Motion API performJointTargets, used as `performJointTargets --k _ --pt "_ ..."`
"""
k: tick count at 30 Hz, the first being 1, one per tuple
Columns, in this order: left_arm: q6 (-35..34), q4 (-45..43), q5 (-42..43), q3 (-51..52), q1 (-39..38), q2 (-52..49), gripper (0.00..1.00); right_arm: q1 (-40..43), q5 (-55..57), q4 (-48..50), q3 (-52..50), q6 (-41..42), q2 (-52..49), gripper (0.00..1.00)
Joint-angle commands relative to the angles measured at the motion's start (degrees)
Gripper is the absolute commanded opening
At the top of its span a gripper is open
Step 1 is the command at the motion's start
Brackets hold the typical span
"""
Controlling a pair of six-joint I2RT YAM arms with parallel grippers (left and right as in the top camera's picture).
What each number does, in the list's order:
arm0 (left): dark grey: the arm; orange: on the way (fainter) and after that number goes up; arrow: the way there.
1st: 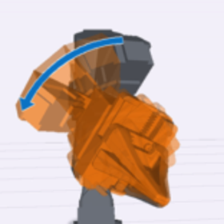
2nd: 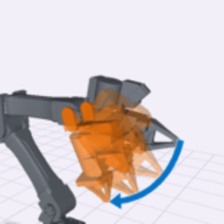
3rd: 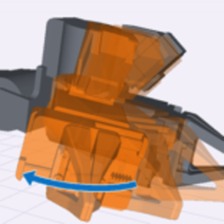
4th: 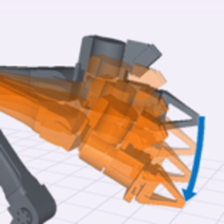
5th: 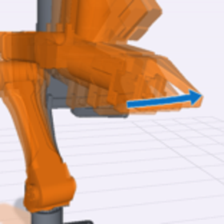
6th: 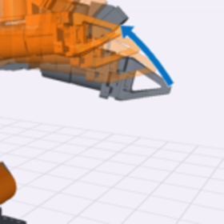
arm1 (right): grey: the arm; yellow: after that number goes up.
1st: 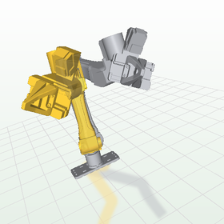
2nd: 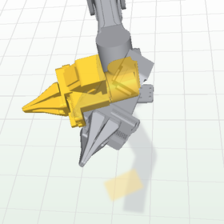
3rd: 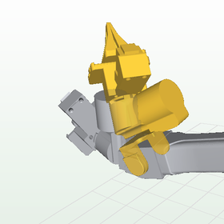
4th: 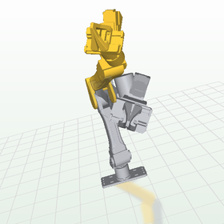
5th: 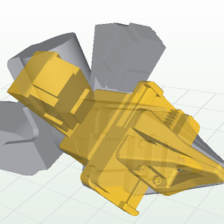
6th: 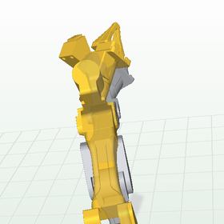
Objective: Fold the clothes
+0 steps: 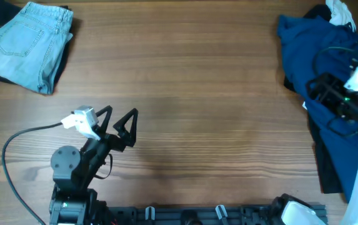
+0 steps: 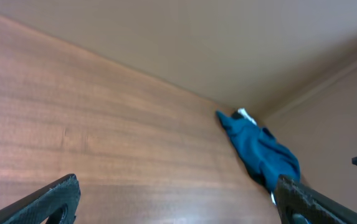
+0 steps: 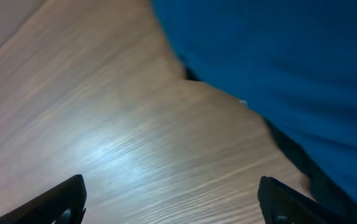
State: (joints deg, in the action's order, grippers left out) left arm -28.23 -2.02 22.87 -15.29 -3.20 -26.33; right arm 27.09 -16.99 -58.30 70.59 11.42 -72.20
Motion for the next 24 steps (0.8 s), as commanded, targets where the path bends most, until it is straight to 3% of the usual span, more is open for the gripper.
performJointTargets --k 1,12,21,23,24 --pt "-0.6 -0.1 1.8 -0.9 0.4 -2.9 1.0 5.3 -3.6 -0.5 1.0 3.8 -1.0 0.91" --pt "0.4 -0.2 2.5 -0.9 0.4 -7.0 1.0 19.4 -6.7 -1.9 1.0 9.4 -2.7 0.88" --pt "2.5 0.2 2.6 -0.9 0.4 -10.3 1.0 21.0 -6.8 -1.1 1.0 6.2 -12.7 0.93" --pt "2.5 0.4 3.0 -0.9 0.4 -12.2 1.0 21.0 -8.4 -0.2 1.0 4.0 -15.8 0.9" --pt "2.5 0.3 3.5 -0.9 0.4 -13.8 1.0 21.0 -9.8 1.3 1.0 2.9 -17.9 0.82"
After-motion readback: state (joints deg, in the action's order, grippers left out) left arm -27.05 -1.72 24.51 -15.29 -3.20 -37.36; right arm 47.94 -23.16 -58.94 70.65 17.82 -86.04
